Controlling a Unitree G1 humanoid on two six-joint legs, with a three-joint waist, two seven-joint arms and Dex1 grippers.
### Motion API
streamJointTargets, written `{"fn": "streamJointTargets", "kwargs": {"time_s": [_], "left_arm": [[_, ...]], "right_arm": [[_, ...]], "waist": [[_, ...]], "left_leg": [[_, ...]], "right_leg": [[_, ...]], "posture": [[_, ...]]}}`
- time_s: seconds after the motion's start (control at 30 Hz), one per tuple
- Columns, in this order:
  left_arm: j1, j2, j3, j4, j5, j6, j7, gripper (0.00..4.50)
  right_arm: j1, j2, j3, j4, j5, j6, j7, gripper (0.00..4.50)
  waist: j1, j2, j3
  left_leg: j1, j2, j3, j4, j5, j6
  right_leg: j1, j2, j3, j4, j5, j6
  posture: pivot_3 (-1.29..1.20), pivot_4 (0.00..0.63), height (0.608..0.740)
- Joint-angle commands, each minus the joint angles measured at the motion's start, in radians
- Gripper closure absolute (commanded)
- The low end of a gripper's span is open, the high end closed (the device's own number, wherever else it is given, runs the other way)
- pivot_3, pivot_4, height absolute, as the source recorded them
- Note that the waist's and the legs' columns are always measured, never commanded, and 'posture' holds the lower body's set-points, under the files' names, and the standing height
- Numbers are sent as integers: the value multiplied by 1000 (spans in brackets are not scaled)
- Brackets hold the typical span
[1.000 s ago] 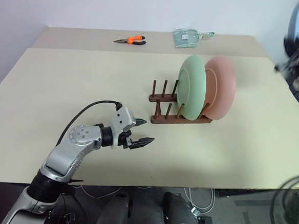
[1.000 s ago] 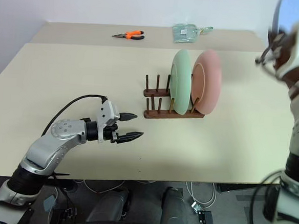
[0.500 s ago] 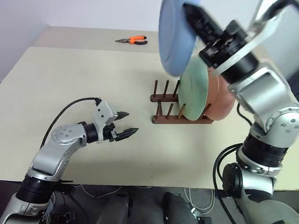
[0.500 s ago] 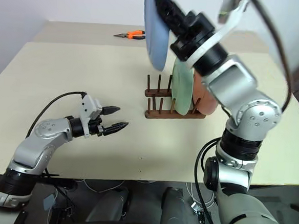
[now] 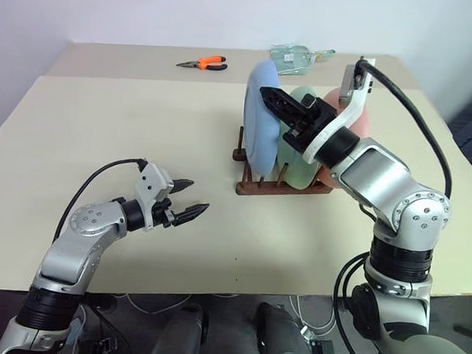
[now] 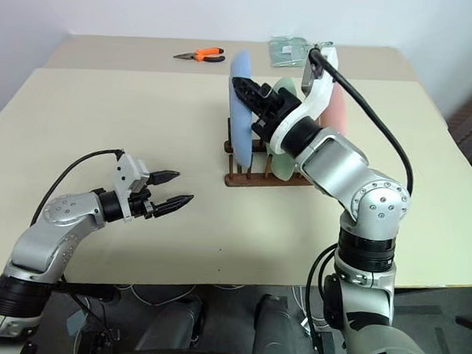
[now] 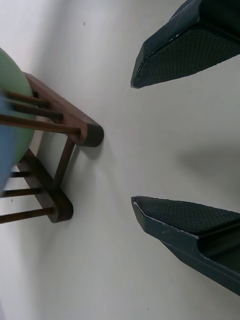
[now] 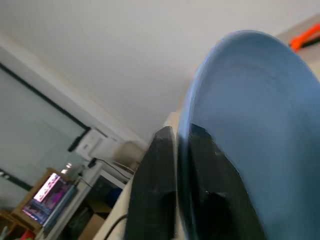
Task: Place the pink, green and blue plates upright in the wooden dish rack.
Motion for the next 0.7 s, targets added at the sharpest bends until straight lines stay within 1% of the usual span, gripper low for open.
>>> {"fn": "streamJointTargets", "kwargs": {"time_s": [0.03, 0.1, 0.17, 0.2, 0.23, 0.27, 0.33, 0.37, 0.47, 0.5, 0.53, 0.6, 0.63, 0.7], "left_arm": [[-7, -1, 7, -20, -5, -15, -1, 952], [-7, -4, 4, -23, -4, -12, 1, 952], [-9, -5, 2, -21, -2, -11, 3, 952], [-11, -6, 0, -19, 0, -10, 4, 952], [-11, -6, -1, -16, 1, -11, 3, 952], [-12, -6, -3, -12, 5, -13, 3, 952], [-14, 0, -2, 12, 22, -29, 6, 952], [-16, 3, -2, 25, 33, -38, 8, 952], [-18, 4, 23, 75, 47, -73, 21, 952], [-22, 1, 31, 91, 50, -79, 29, 952], [-24, 1, 36, 106, 55, -88, 35, 952], [-23, 9, 45, 131, 71, -111, 43, 952], [-20, 13, 53, 140, 76, -120, 46, 952], [-8, 23, 68, 148, 76, -132, 45, 952]], "right_arm": [[-47, -81, 14, -39, -178, -35, 130, 2074], [-55, -180, 36, -79, -335, -62, 273, 2074], [-26, -304, 36, -129, -467, -119, 460, 2074], [-12, -338, 30, -138, -504, -143, 526, 2074], [10, -371, -13, -138, -511, -161, 578, 2074], [45, -408, -84, -127, -490, -168, 635, 2074], [175, -493, -254, -102, -471, -175, 765, 2074], [249, -527, -311, -93, -485, -177, 822, 2074], [541, -598, -457, -35, -597, -204, 1006, 2074], [616, -612, -474, -1, -641, -220, 1051, 2074], [677, -623, -469, 26, -701, -252, 1089, 2074], [780, -643, -408, 74, -842, -326, 1149, 2074], [804, -640, -367, 108, -912, -371, 1158, 2074], [818, -617, -313, 151, -994, -432, 1167, 2074]], "waist": [[-1, 0, 0], [3, 0, 0], [3, 0, 0], [3, 0, 0], [1, -1, -1], [1, -2, -1], [7, -4, -2], [15, -5, -2], [26, -5, -3], [26, -5, -3], [25, -5, -3], [21, -3, -3], [17, -3, -3], [7, -2, -4]], "left_leg": [[0, 0, 0, 0, 0, 0], [0, 0, 1, 0, 0, 0], [-1, 0, 1, 0, 0, 0], [-1, 0, 1, 0, 0, 0], [-1, 0, 1, 0, 0, 0], [-1, 0, 1, 0, 0, 0], [-1, 0, 1, 0, 0, 0], [0, 0, 0, 0, 0, 0], [0, 0, 2, 1, -1, 1], [1, 0, 2, 1, -1, 1], [1, 0, 3, 1, -1, 1], [2, 0, 4, 2, -1, 1], [3, 0, 4, 2, -1, 1], [4, 1, 5, 1, -1, 1]], "right_leg": [[0, 0, 0, 0, 0, 0], [0, 0, 0, 0, 0, 0], [0, 0, 0, -1, 0, 0], [0, 0, 0, -1, 0, 1], [1, 0, 0, -2, 0, 1], [1, 0, 0, -2, 0, 1], [2, 0, -1, -2, 0, 1], [3, 0, -1, -3, -1, 1], [5, -1, 0, -4, -2, -1], [6, -1, 0, -4, -3, -1], [6, -2, 0, -4, -5, 2], [6, -2, 1, -3, -5, 2], [6, -1, 1, -3, -5, 2], [6, -1, 1, -3, -5, 2]], "posture": [[0, 150, 740], [0, 150, 740], [0, 150, 740], [0, 150, 740], [0, 150, 740], [0, 150, 740], [0, 150, 740], [0, 150, 740], [0, 150, 740], [0, 150, 740], [0, 150, 740], [0, 150, 740], [0, 150, 740], [0, 150, 740]]}}
